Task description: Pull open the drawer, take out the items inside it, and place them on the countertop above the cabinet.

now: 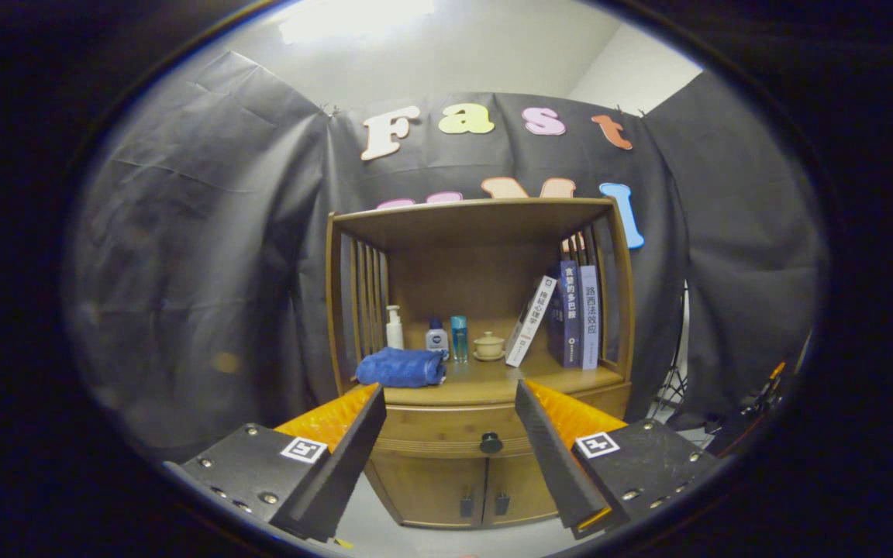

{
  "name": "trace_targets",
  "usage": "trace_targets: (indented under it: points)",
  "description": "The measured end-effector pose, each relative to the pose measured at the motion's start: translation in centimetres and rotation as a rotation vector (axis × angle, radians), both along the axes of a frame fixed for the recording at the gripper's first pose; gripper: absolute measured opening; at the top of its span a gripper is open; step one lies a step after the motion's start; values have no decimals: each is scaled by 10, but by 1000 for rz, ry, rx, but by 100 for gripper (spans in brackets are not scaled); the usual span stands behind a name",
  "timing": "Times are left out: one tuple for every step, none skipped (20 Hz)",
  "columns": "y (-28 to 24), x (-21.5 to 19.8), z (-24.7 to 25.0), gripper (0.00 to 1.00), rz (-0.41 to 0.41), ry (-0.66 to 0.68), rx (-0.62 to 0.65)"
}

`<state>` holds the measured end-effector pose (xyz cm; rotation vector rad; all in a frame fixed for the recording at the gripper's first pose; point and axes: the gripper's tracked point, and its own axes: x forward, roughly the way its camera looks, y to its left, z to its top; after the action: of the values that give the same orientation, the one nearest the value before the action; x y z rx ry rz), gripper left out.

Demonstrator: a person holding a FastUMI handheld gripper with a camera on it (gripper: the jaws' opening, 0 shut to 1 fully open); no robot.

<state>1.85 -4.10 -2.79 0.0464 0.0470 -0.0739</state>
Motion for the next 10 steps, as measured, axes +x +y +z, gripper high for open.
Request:
trace_targets:
  points:
    - [-3,5,-6,100,-2,6,-8]
    - [-8,10,-15,100,-4,15,-13]
    - [-11,17,-25,100,-4,23,-11]
    - [-14,26,-36,100,0,31,-5]
    - [-15,36,-49,100,7,47,-1]
    - [-20,47,-65,100,8,65,-6]
    - [-24,58,-80,100,6,87,-11]
    - [-27,69,-97,100,8,109,-12]
    - [-29,81,-110,100,7,122,-8]
    - [-31,93,-120,100,6,129,-6]
